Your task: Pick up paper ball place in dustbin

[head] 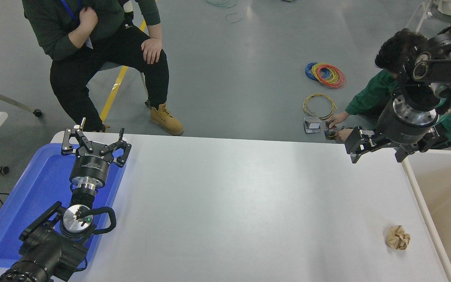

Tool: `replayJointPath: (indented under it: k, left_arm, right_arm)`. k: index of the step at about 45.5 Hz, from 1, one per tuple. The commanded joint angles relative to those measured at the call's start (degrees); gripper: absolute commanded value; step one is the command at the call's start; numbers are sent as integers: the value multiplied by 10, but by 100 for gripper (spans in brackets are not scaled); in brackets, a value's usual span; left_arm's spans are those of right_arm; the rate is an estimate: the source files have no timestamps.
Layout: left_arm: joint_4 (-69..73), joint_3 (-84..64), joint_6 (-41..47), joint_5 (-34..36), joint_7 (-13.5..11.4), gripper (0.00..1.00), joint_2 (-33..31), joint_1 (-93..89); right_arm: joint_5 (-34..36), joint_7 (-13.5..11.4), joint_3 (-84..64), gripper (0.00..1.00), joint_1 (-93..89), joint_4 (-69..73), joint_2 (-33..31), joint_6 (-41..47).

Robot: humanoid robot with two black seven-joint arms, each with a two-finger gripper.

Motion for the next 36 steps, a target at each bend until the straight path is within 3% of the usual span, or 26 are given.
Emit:
replayJointPath:
  k: [1,36]
  left_arm:
    - [0,-1,0,0,1,100,-1,0]
    - [0,-1,1,0,0,100,0,0]
  right_arm:
    - [0,0,0,100,0,0,0,0]
    - [-6,1,0,100,-5,-18,-3,0]
